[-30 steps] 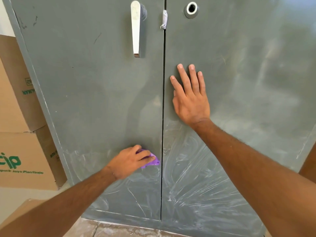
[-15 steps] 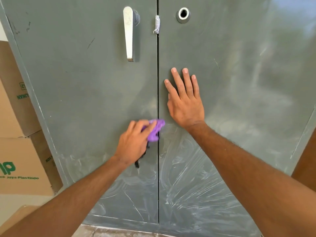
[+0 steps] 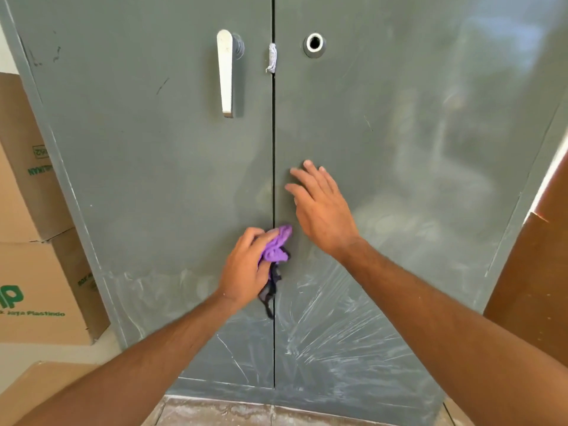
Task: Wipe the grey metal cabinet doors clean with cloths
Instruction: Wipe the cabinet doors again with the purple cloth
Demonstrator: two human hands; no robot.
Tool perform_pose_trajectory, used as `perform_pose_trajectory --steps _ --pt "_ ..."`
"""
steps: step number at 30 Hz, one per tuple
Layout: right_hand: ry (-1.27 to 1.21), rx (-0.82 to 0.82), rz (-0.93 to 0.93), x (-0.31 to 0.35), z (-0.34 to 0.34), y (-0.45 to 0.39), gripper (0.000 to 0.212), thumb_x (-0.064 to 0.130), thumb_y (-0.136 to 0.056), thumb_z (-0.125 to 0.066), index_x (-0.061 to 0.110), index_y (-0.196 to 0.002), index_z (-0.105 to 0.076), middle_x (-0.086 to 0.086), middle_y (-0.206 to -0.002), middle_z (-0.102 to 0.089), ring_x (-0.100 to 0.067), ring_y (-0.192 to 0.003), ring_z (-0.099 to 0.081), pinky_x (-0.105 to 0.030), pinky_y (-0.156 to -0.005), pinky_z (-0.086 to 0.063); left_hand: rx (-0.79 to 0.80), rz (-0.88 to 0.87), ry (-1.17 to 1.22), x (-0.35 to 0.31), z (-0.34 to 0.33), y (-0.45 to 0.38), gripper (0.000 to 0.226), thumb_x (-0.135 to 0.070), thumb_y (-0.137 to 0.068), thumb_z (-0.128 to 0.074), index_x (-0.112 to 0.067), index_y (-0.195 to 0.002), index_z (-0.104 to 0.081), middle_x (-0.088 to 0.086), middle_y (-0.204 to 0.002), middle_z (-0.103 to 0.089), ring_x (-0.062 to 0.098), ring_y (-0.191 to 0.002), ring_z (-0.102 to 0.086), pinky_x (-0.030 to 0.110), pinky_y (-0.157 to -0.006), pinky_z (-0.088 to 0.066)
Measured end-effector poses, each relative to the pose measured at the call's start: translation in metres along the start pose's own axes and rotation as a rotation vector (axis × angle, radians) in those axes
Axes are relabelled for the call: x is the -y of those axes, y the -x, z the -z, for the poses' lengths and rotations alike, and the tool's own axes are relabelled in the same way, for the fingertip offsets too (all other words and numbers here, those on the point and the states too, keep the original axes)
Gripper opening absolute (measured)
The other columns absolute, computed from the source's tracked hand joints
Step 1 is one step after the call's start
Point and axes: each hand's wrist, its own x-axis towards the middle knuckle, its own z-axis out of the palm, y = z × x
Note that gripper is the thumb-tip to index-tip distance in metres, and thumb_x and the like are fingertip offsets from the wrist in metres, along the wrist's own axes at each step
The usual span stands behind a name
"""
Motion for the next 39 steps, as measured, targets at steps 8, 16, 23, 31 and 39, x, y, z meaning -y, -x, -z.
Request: perform_pose_trajectory --steps 8,16,23,31,39 --pt "-0.805 0.171 -0.747 0.061 0.043 0.077 0.031 0.044 -0.095 -0.067 0.035 -0.124 -0.057 0.010 -0.103 -0.068 -0.019 -0.085 -0.069 -0.039 -0.076 -0.056 -0.027 0.685 0.921 -0.084 -0.005 -0.018 0.039 0.011 -0.093 -0.063 -0.016 -0.120 -0.058 0.010 -0.119 -0.069 0.009 -0.089 -0.072 0.029 -0.070 -0.059" --pt "-0.569 -0.067 -0.745 0.035 0.067 0.070 0.034 0.012 -0.093 -0.060 0.024 -0.126 -0.061 0.008 -0.109 -0.063 -0.013 -0.089 -0.061 -0.035 -0.075 -0.052 0.253 0.430 0.670 -0.075 0.030 -0.051 0.058 0.021 -0.089 -0.052 -0.027 -0.114 -0.069 -0.001 -0.113 -0.076 0.006 -0.100 -0.072 0.028 -0.093 -0.052" --pt "0.099 0.106 -0.268 0.018 0.018 0.048 0.051 0.013 -0.078 -0.066 0.023 -0.128 -0.064 -0.010 -0.130 -0.058 -0.034 -0.101 -0.049 -0.044 -0.080 -0.039 -0.281 -0.123 0.014 -0.068 0.042 -0.123 0.026 0.007 -0.088 -0.052 -0.006 -0.103 -0.069 0.007 -0.107 -0.064 0.028 -0.100 -0.059 0.037 -0.092 -0.048" --pt "0.122 0.226 -0.212 0.012 0.007 0.116 0.034 0.014 -0.075 -0.077 0.020 -0.108 -0.070 -0.006 -0.126 -0.061 -0.033 -0.100 -0.048 -0.043 -0.079 -0.040 0.009 -0.425 -0.408 -0.038 0.009 -0.117 0.046 -0.016 -0.102 -0.048 -0.011 -0.148 -0.052 0.010 -0.161 -0.042 0.033 -0.153 -0.030 0.045 -0.126 -0.025" --pt "0.033 0.375 0.218 0.004 0.000 0.135 0.037 0.010 -0.079 -0.055 0.024 -0.107 -0.077 -0.001 -0.128 -0.064 -0.032 -0.116 -0.048 -0.044 -0.099 -0.037 0.036 -0.504 -0.606 -0.011 0.000 -0.117 0.060 -0.040 -0.109 -0.030 -0.014 -0.164 -0.027 0.009 -0.172 -0.020 0.032 -0.160 -0.014 0.048 -0.130 -0.012"
